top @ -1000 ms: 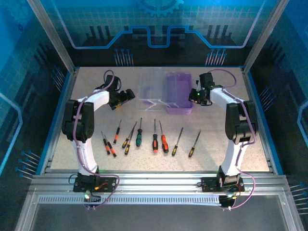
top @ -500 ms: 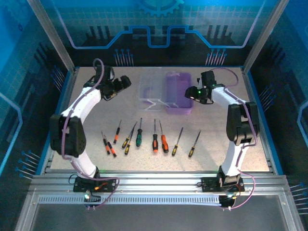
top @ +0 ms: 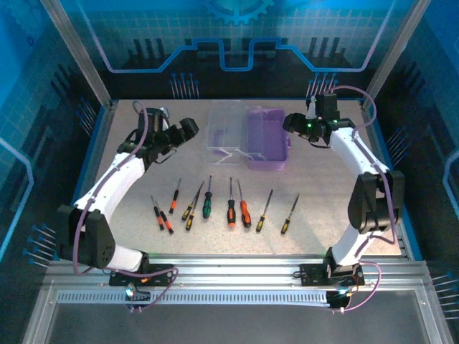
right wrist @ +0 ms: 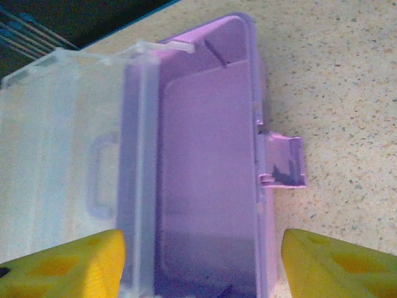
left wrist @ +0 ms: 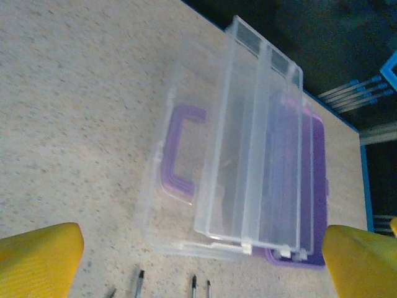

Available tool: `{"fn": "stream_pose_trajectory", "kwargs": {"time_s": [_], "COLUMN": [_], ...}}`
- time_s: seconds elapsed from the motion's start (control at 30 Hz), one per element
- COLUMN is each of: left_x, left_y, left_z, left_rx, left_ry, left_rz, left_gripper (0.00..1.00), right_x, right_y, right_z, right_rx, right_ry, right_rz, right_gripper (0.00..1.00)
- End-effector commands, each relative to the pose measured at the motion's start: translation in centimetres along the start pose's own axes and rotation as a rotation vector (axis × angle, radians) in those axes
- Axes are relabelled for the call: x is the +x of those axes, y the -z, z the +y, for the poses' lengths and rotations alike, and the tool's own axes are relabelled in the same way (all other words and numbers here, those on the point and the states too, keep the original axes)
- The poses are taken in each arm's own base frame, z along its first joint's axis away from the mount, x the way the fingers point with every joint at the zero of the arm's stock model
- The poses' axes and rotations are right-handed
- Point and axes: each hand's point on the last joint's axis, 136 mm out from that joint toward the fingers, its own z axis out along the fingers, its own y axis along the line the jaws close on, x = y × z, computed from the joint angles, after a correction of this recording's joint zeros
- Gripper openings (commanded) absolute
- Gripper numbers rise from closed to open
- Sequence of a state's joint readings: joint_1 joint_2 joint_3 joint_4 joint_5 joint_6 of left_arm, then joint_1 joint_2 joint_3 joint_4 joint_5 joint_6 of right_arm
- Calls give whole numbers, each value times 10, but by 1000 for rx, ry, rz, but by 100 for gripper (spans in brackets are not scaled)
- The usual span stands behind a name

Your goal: Pack the tool kit

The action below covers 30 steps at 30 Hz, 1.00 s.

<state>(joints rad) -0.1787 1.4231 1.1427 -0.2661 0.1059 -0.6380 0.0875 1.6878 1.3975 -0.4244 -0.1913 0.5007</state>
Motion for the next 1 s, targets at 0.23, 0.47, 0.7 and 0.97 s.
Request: {"fn": "stream_pose_trajectory", "kwargs": {"time_s": [0.23, 0.47, 0.7, 0.97], "left_x": [10, 9, 21, 30], "left_y": [22, 27, 19, 15], "left_z": [-33, -36, -37, -41], "left_rx": [152, 162, 181, 207], "left_ry": [-53, -74, -96, -65], "left_rz": [-17, -26, 1, 22], "left_gripper": [99, 99, 99, 99], "right_x": [99, 153, 187, 238], "right_y": [44, 53, 40, 24], "right_z": [43, 61, 79, 100], "right_rx": [95, 180, 291, 222], "right_ry": [296, 415, 501, 550], "right_rz": [155, 220, 319, 412], "right_gripper": [53, 44, 42, 40]}}
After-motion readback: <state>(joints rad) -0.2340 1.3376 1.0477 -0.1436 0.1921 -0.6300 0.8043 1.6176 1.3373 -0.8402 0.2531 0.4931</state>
